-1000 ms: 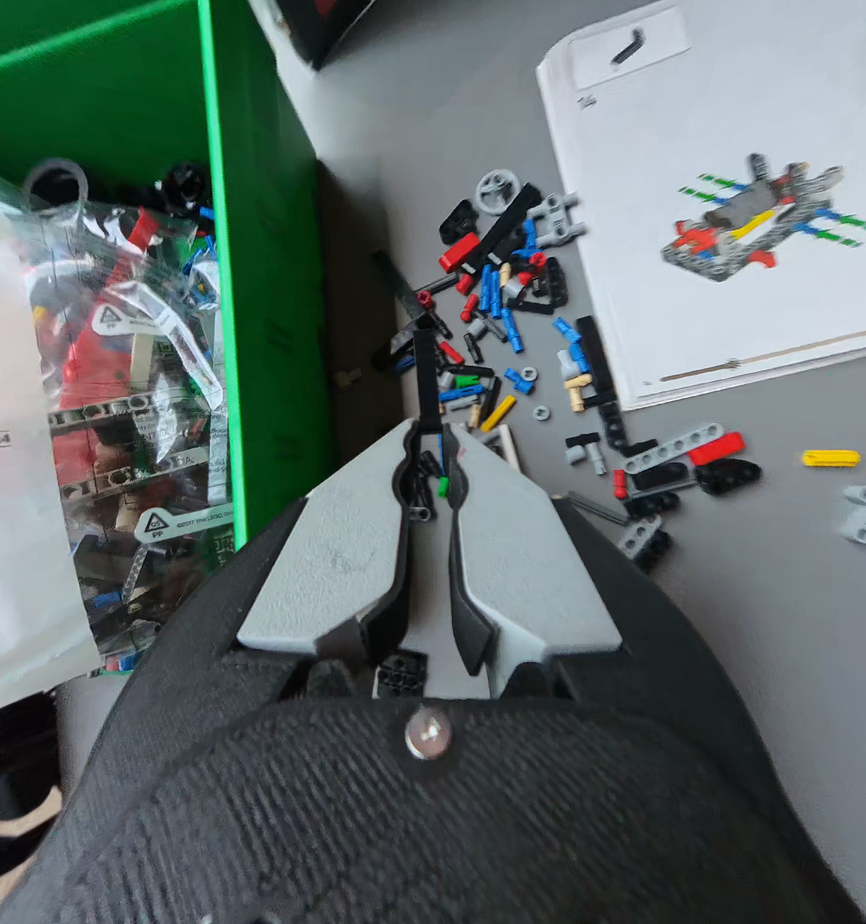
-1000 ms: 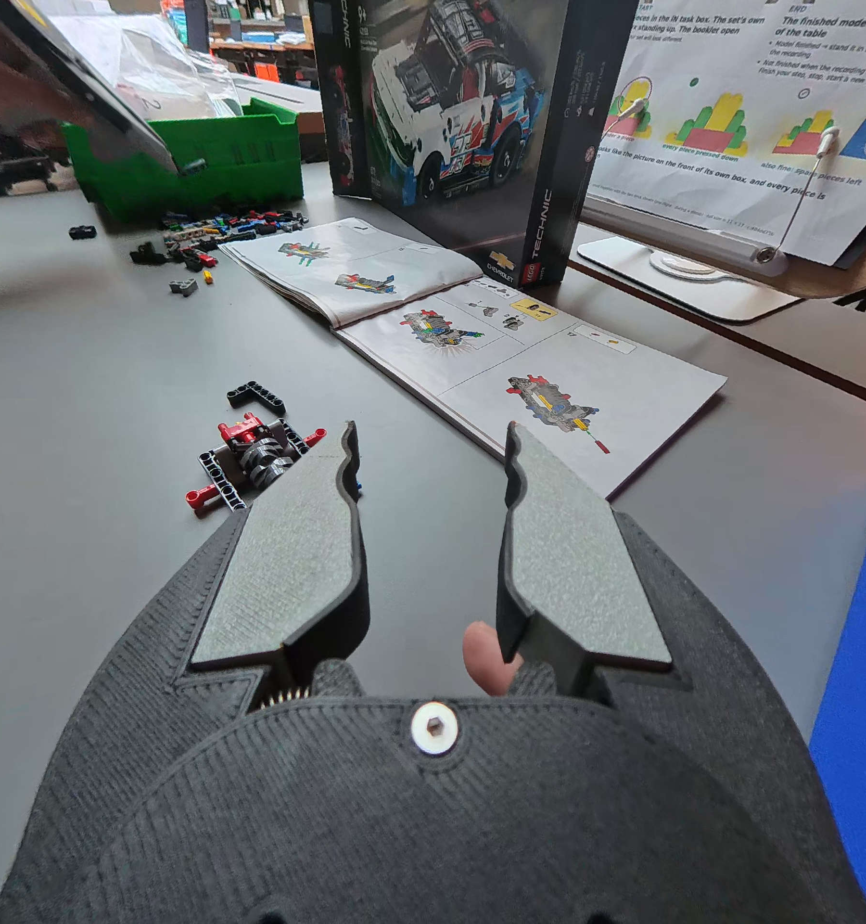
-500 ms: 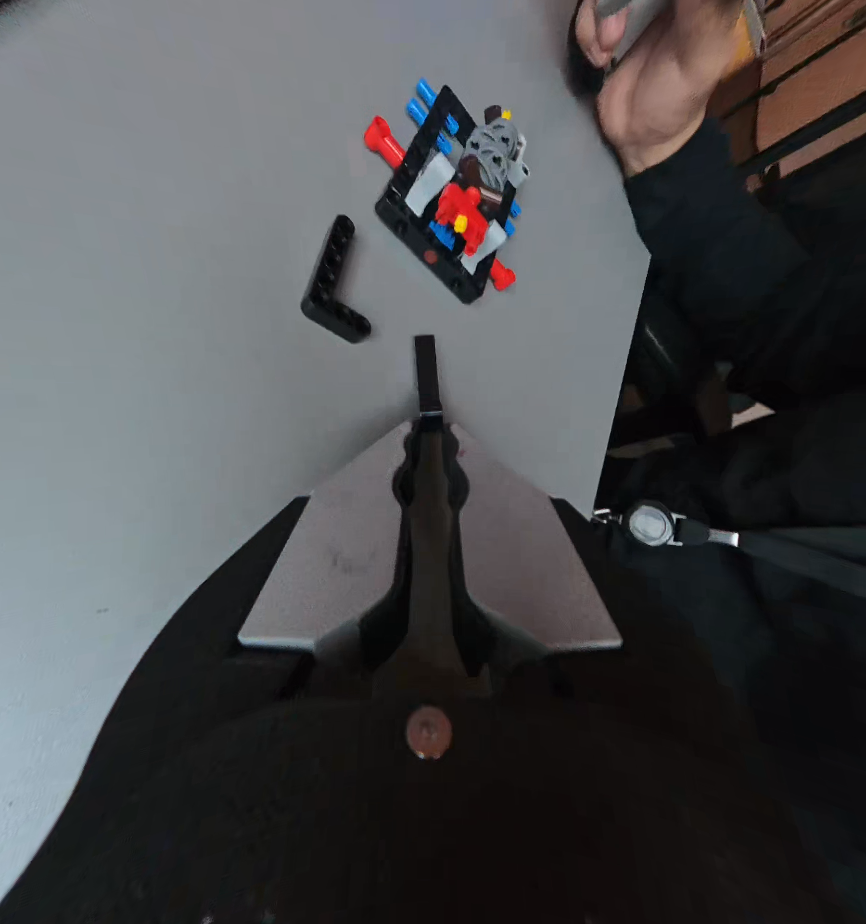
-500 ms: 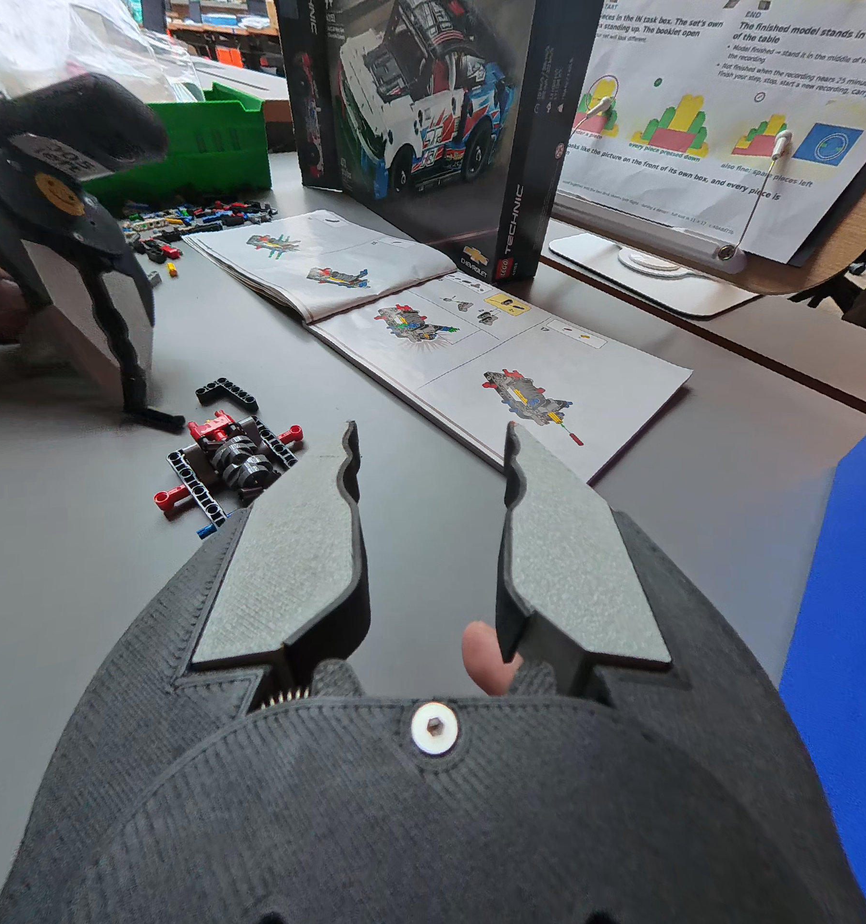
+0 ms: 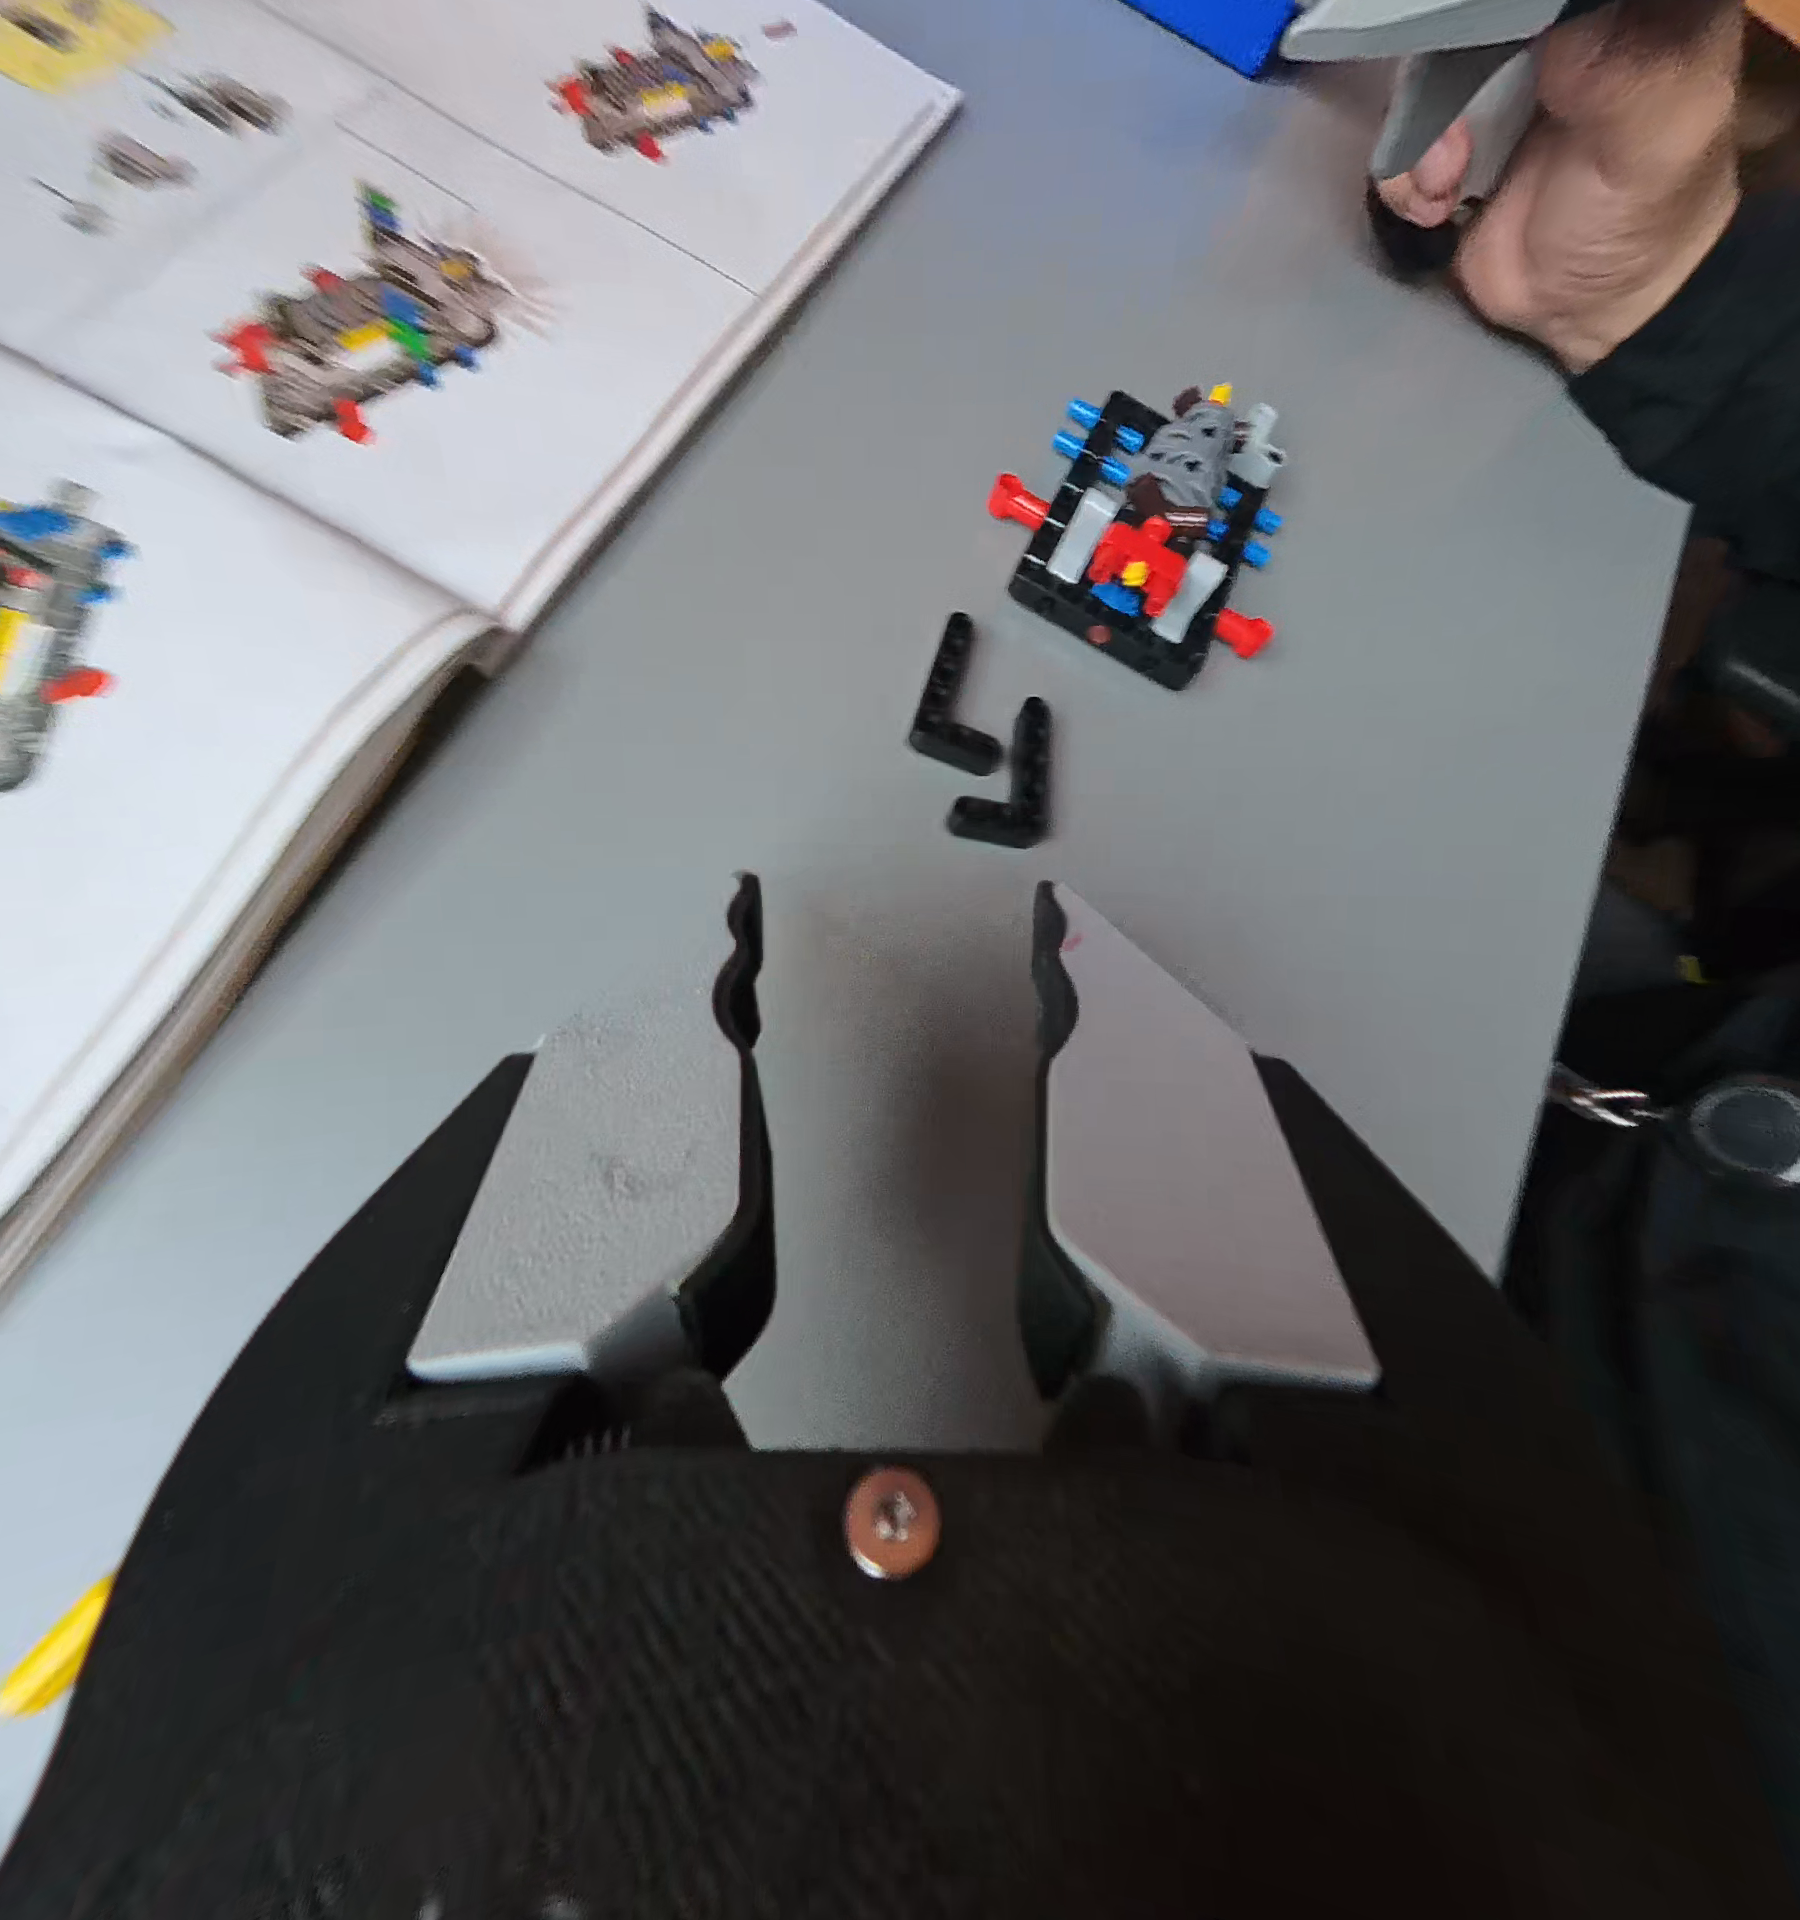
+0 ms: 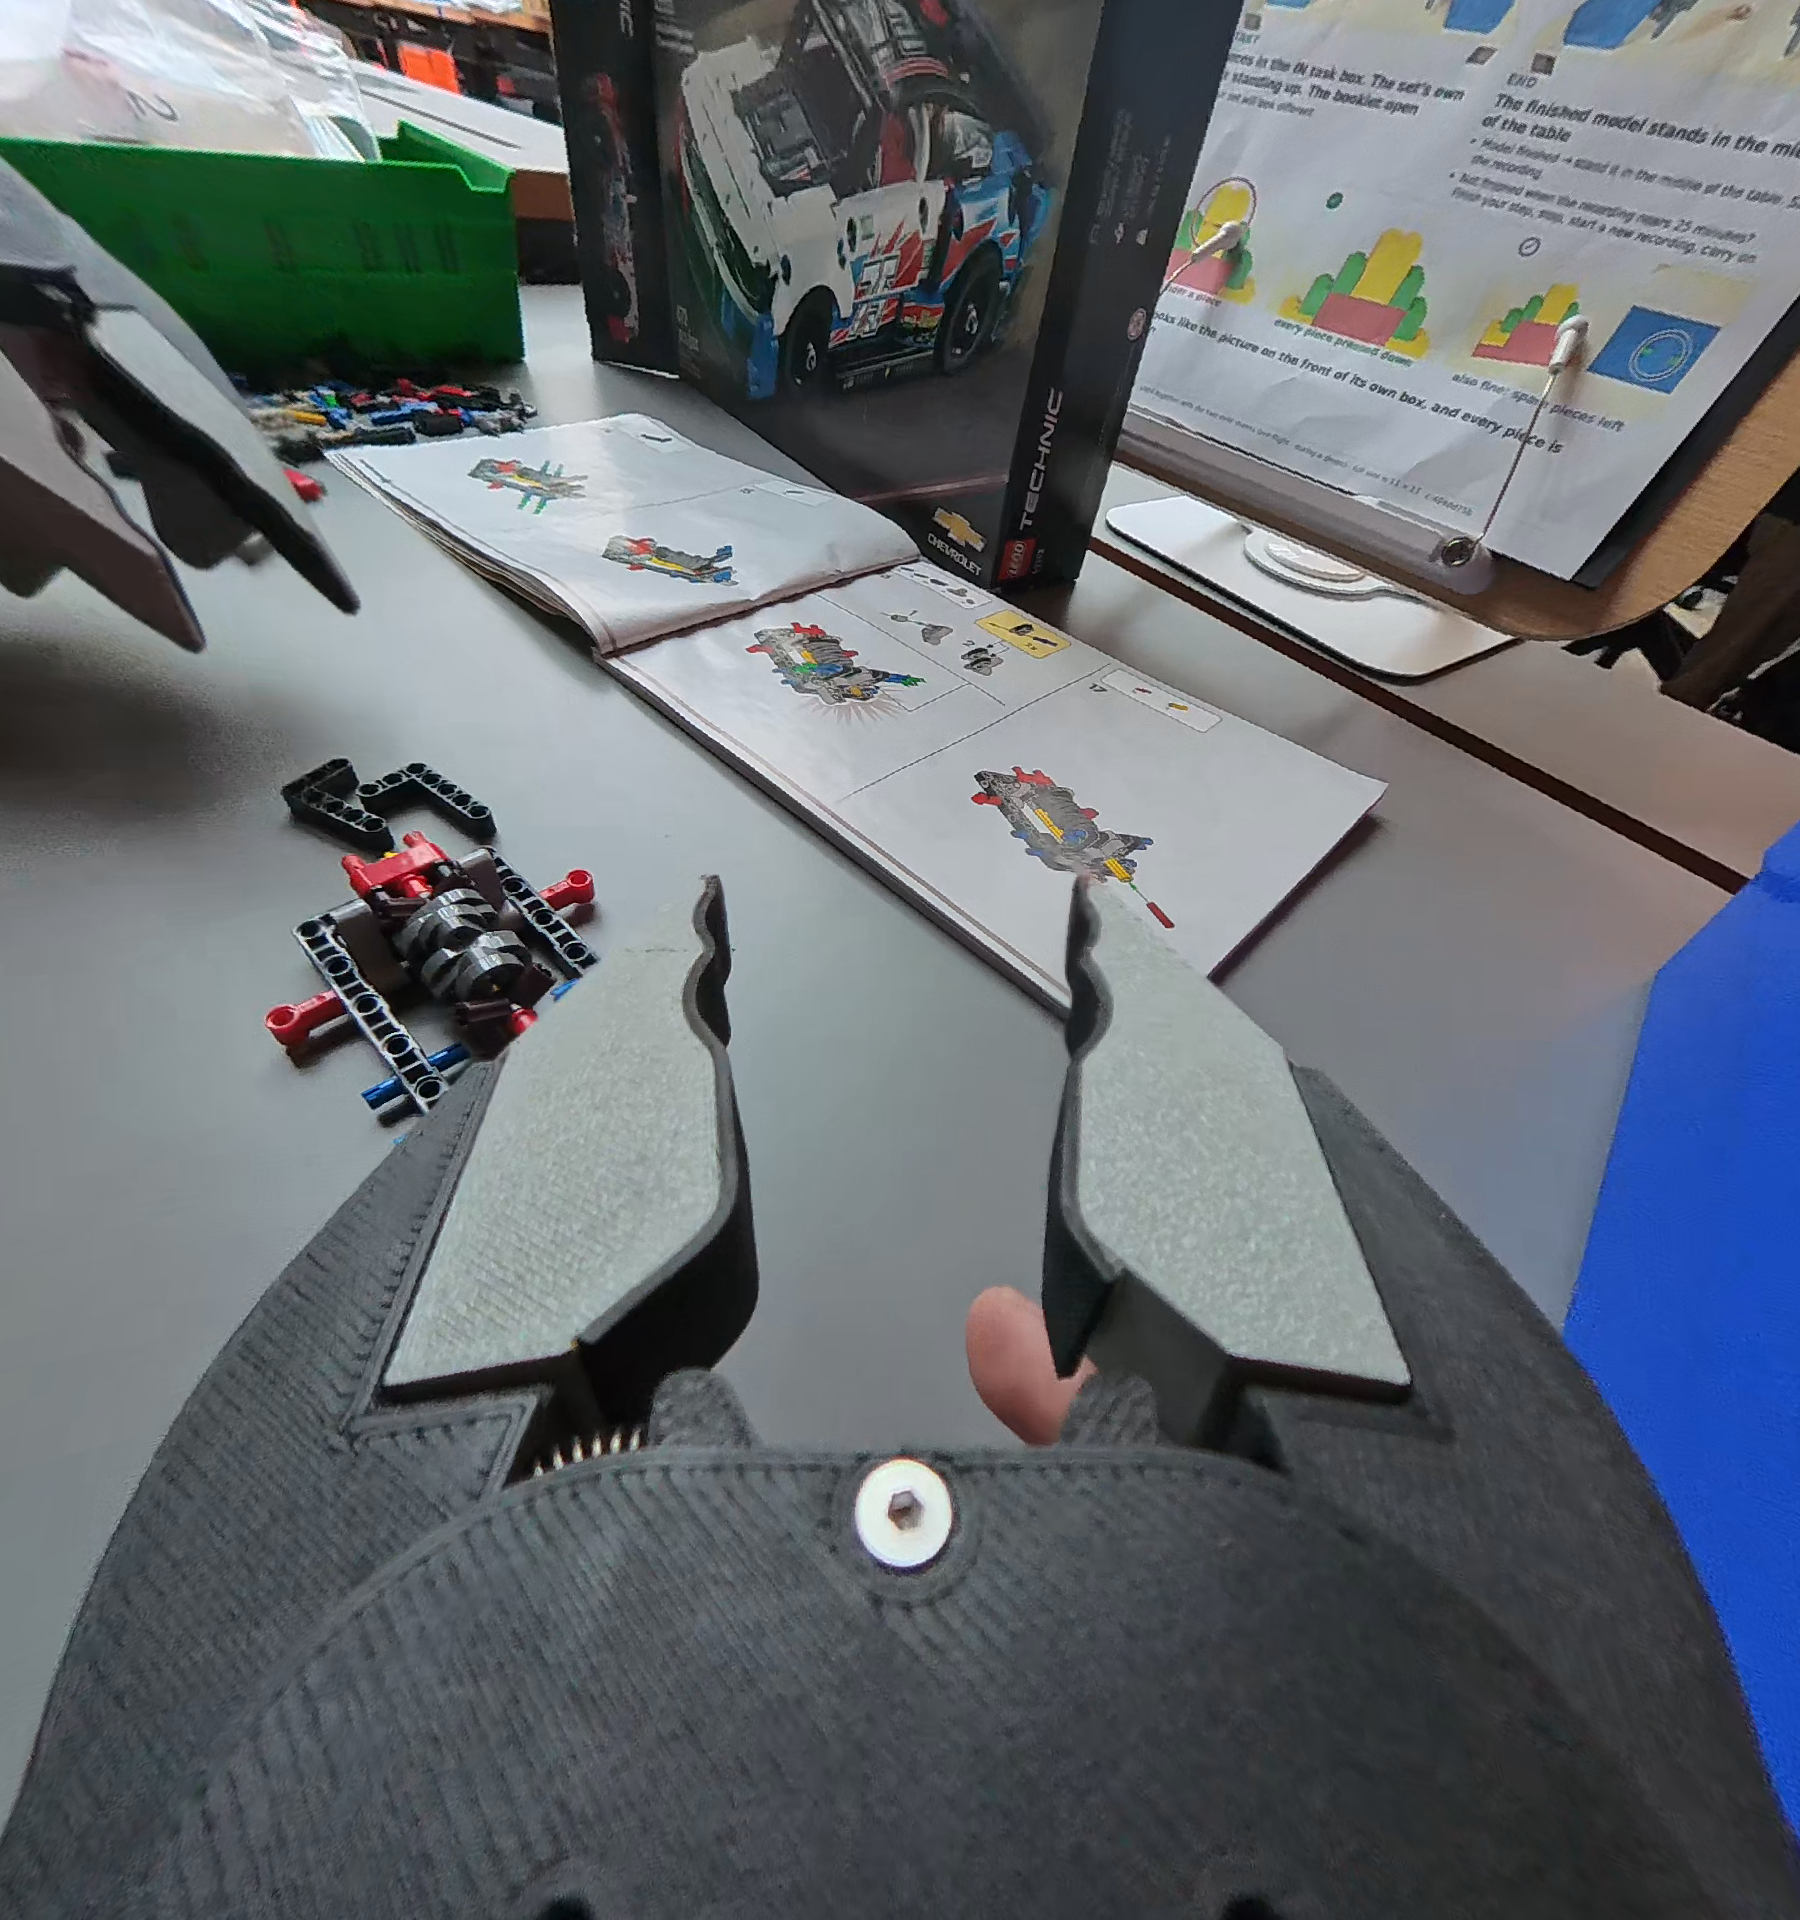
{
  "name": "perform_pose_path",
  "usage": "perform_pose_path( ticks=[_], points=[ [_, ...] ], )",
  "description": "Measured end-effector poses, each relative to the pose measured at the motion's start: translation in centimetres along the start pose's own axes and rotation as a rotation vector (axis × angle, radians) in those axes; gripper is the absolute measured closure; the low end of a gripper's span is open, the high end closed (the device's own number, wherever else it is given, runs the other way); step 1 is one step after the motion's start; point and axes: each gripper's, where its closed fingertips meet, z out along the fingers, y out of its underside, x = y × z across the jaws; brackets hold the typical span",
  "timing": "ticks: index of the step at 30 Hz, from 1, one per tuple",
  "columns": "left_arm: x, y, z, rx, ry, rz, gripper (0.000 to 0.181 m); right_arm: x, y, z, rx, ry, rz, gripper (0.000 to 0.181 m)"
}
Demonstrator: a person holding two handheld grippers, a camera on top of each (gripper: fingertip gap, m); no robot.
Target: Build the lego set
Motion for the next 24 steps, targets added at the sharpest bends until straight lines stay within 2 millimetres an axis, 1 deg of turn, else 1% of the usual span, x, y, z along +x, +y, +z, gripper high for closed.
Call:
perform_pose_path(
  ticks=[2, 3, 4, 6, 7, 8, 9, 10, 11, 12, 13, 15, 17, 19, 20, 22, 24],
  points=[
    [-2.0, 0.1, -1.0, 0.052, -0.114, 0.080, 0.135, 0.3, 0.1, 0.0, -0.001, 0.037, -0.030, 0.112],
    [-2.7, 0.0, -1.3, 0.090, -0.167, 0.110, 0.138, 0.4, 0.2, 0.0, -0.001, 0.056, -0.047, 0.112],
    [-3.0, -0.1, -1.4, 0.123, -0.185, 0.132, 0.135, 0.5, 0.3, 0.1, -0.006, 0.068, -0.060, 0.111],
    [-2.8, 0.1, -1.0, 0.136, -0.173, 0.157, 0.124, 0.4, 0.6, 0.4, -0.026, 0.079, -0.072, 0.106],
    [-3.0, 0.2, -0.8, 0.123, -0.182, 0.156, 0.124, 0.3, 0.8, 0.5, -0.038, 0.076, -0.077, 0.106],
    [-3.1, 0.0, -0.9, 0.137, -0.199, 0.162, 0.128, 0.0, 0.9, 0.7, -0.051, 0.065, -0.083, 0.110],
    [-3.0, -0.5, -1.3, 0.175, -0.214, 0.178, 0.143, -0.3, 0.9, 0.8, -0.060, 0.046, -0.088, 0.116],
    [-2.8, -1.0, -1.8, 0.225, -0.238, 0.202, 0.163, -0.7, 0.8, 0.8, -0.062, 0.031, -0.094, 0.117],
    [-2.6, -1.4, -2.4, 0.266, -0.265, 0.226, 0.171, -1.1, 0.5, 0.8, -0.056, 0.023, -0.100, 0.117],
    [-2.3, -1.5, -2.7, 0.285, -0.279, 0.254, 0.171, -1.7, 0.0, 0.8, -0.043, 0.007, -0.102, 0.116],
    [-2.1, -1.3, -2.7, 0.286, -0.290, 0.279, 0.167, -2.6, -0.6, 1.0, -0.025, -0.025, -0.097, 0.114],
    [-1.6, -1.0, -2.3, 0.257, -0.295, 0.328, 0.159, -5.1, -1.8, 1.5, -0.009, -0.104, -0.091, 0.116],
    [-1.5, -0.5, -1.6, 0.205, -0.280, 0.342, 0.158, -7.8, -2.5, 2.3, -0.025, -0.172, -0.132, 0.119],
    [-1.7, 0.0, -0.9, 0.154, -0.258, 0.327, 0.161, -10.6, -2.6, 3.2, -0.065, -0.241, -0.183, 0.121],
    [-1.7, 0.1, -0.8, 0.146, -0.244, 0.315, 0.167, -11.8, -2.6, 3.7, -0.086, -0.266, -0.204, 0.121],
    [-1.4, -0.2, -1.2, 0.179, -0.210, 0.300, 0.181, -14.0, -2.5, 4.7, -0.128, -0.313, -0.238, 0.123],
    [-1.2, -0.7, -2.0, 0.239, -0.209, 0.316, 0.181, -15.7, -2.1, 5.7, -0.181, -0.346, -0.280, 0.128]
  ],
)
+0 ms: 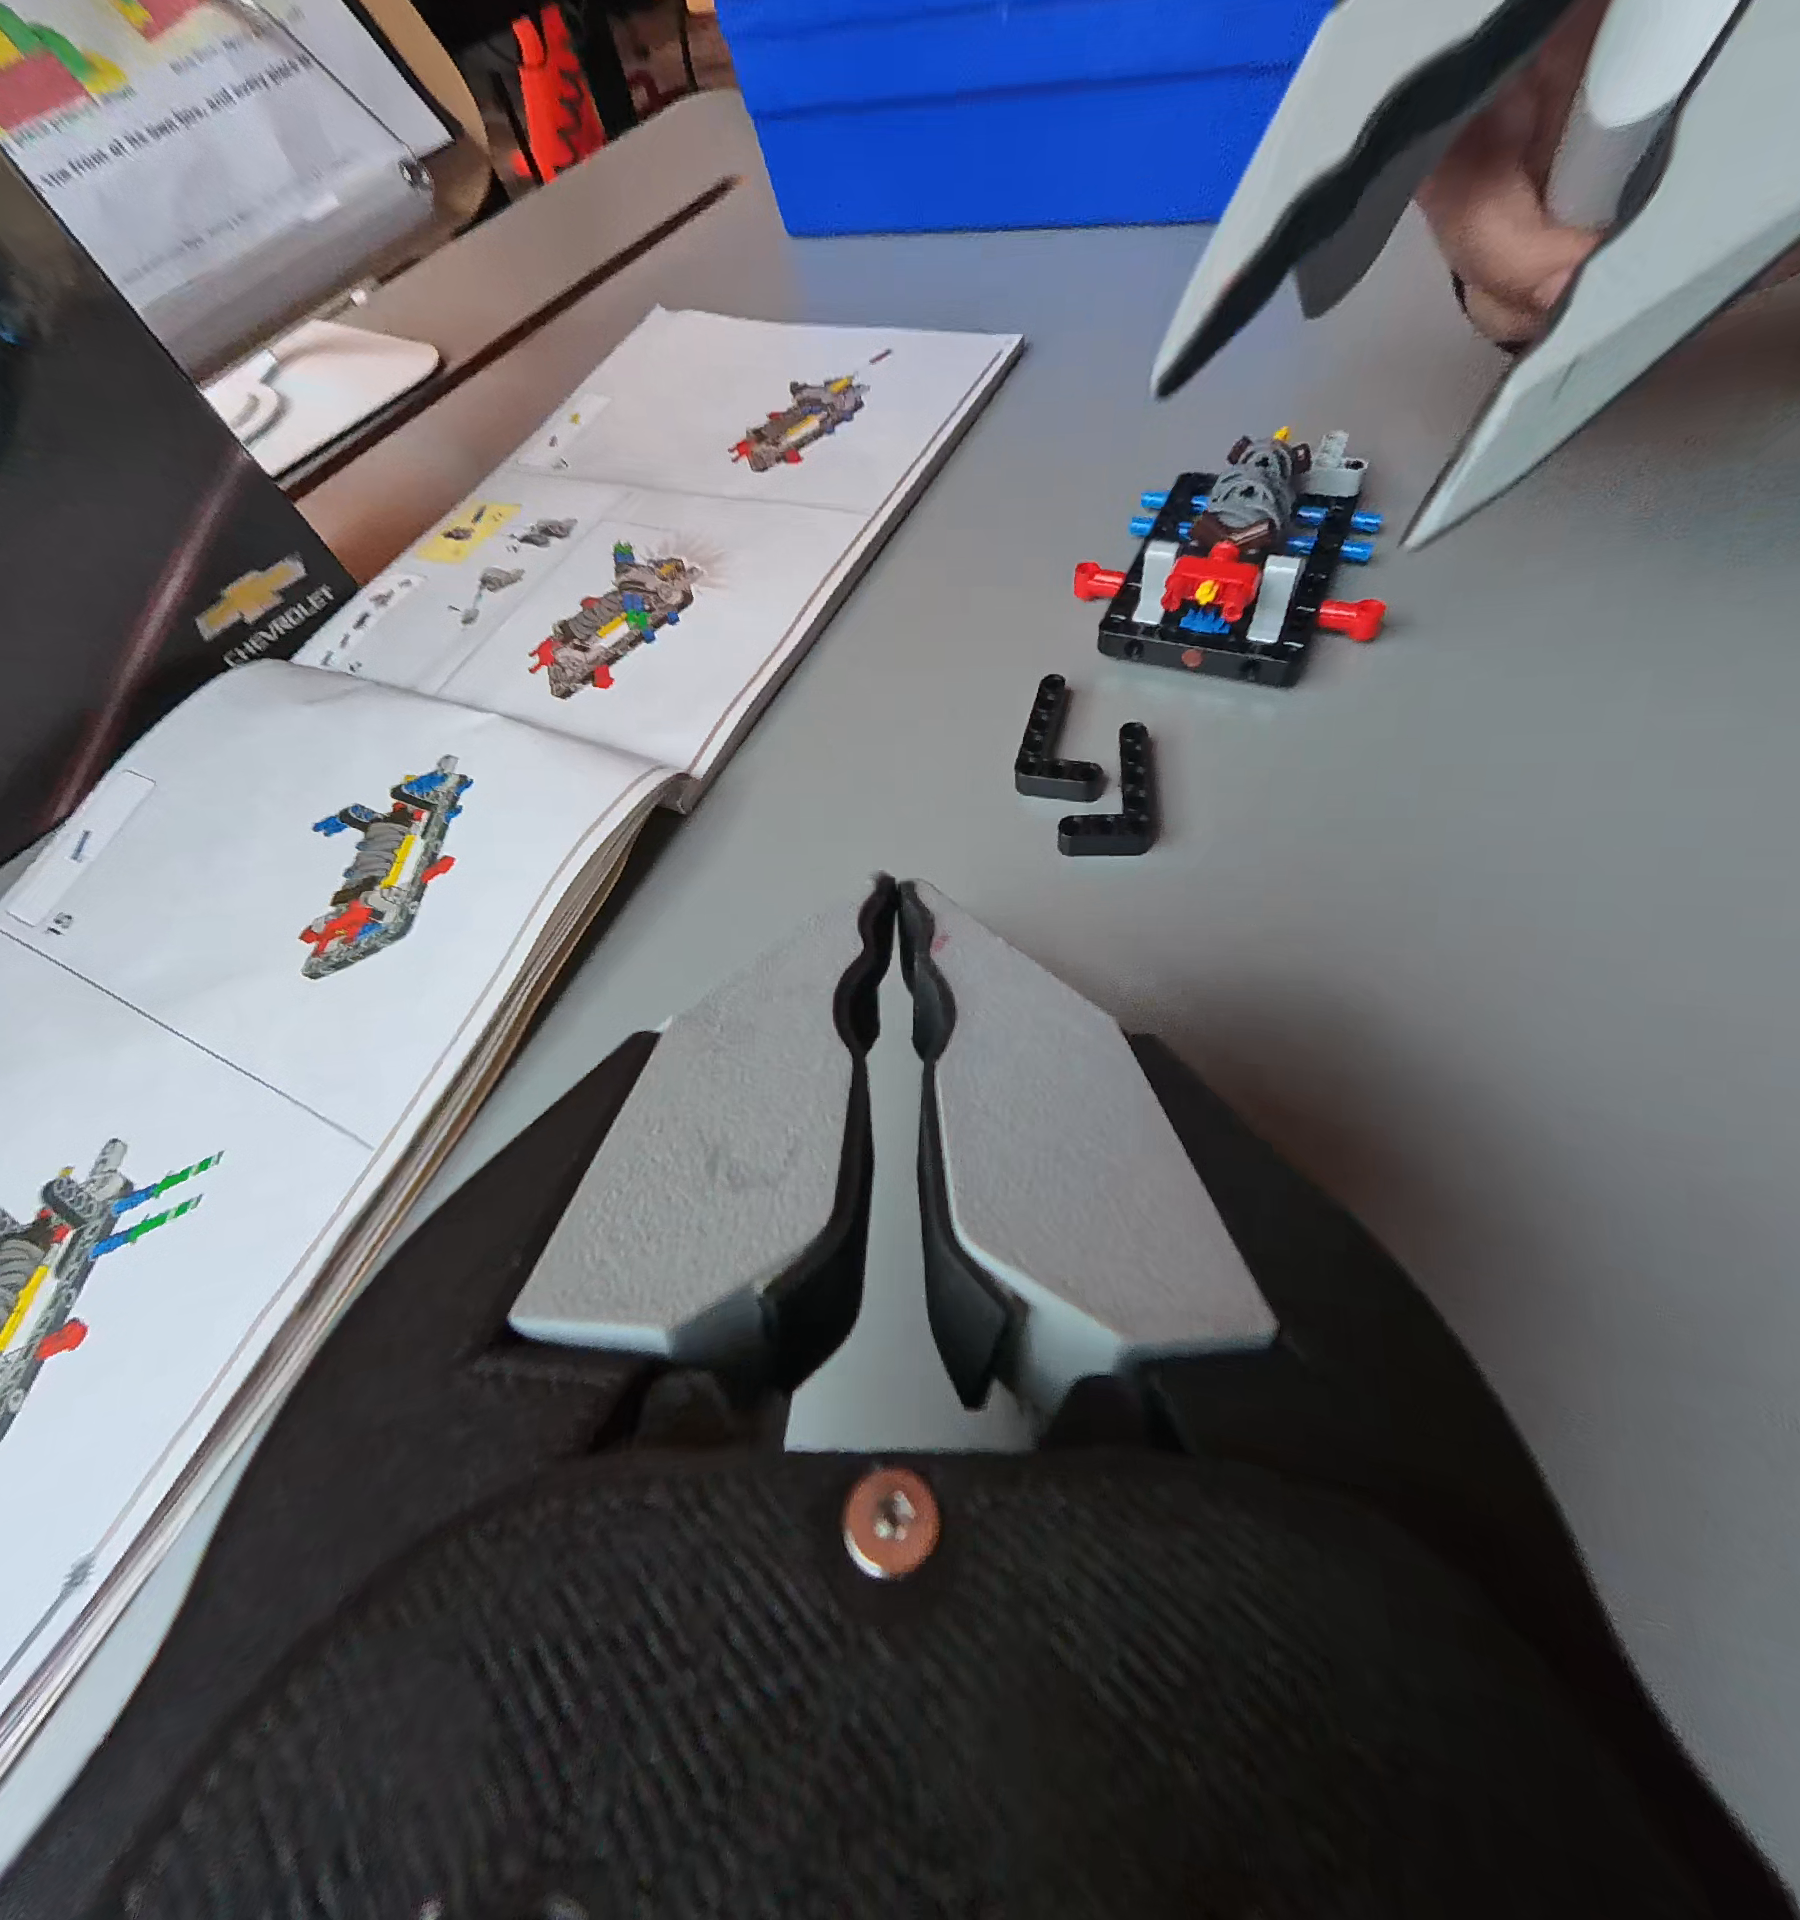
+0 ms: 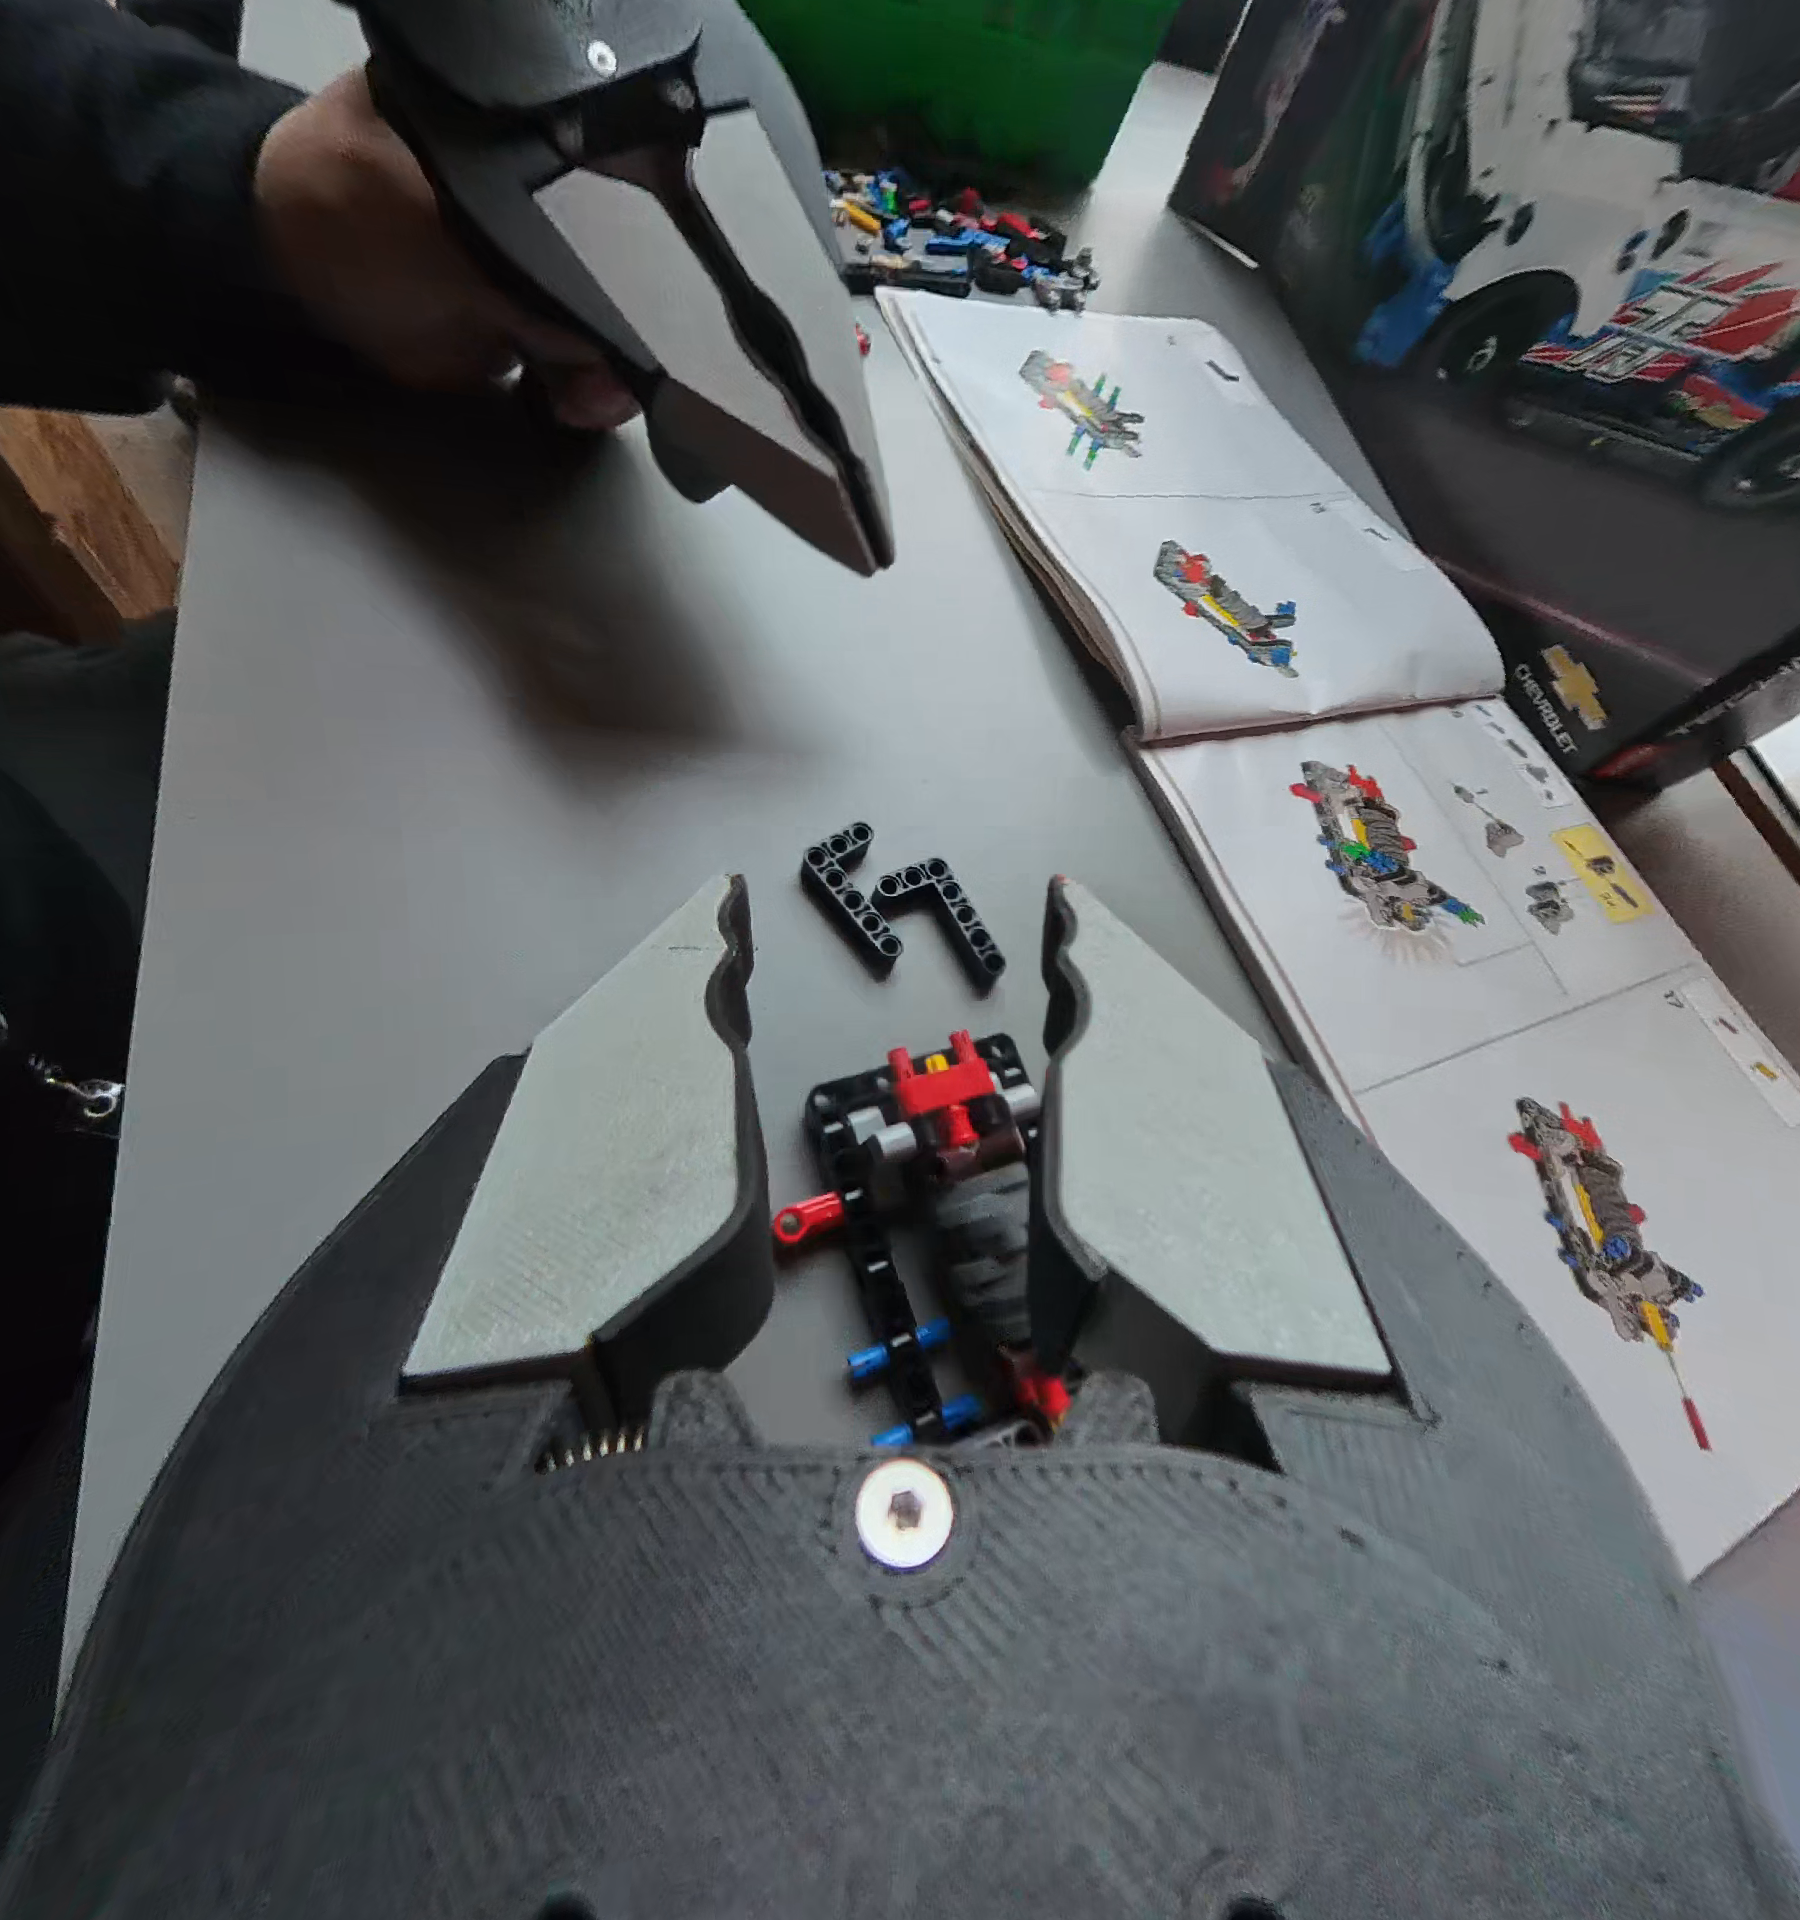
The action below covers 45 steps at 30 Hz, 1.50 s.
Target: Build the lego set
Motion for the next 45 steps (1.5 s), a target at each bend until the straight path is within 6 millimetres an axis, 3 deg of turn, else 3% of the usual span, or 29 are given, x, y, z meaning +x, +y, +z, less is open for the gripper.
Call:
perform_pose_path(
  ticks=[6, 12, 18, 27, 33, 40, 45],
  points=[
    [-0.4, 0.0, -0.4, 0.019, -0.005, 0.018, 0.181, -1.5, 1.5, 2.7, -0.208, -0.073, -0.069, 0.151],
    [0.2, 0.9, -0.3, -0.043, 0.054, -0.025, 0.181, -1.6, 2.3, 3.7, -0.329, -0.140, -0.131, 0.149],
    [0.3, 1.4, -0.2, -0.072, 0.085, -0.049, 0.181, -1.3, 4.9, 4.2, -0.551, -0.212, -0.275, 0.154],
    [0.7, 1.8, 0.0, -0.102, 0.115, -0.053, 0.181, -1.8, 4.8, 5.2, -0.642, -0.359, -0.323, 0.177],
    [1.1, 2.5, 0.1, -0.146, 0.161, -0.073, 0.181, -2.2, 3.8, 5.0, -0.567, -0.280, -0.415, 0.177],
    [3.1, 3.2, -0.3, -0.216, 0.368, -0.233, 0.181, -2.8, 2.4, 3.7, -0.436, -0.055, -0.570, 0.177],
    [6.1, 0.2, -0.9, -0.119, 0.667, -0.470, 0.159, -2.9, 0.9, 2.9, -0.397, 0.093, -0.727, 0.177]
  ],
)
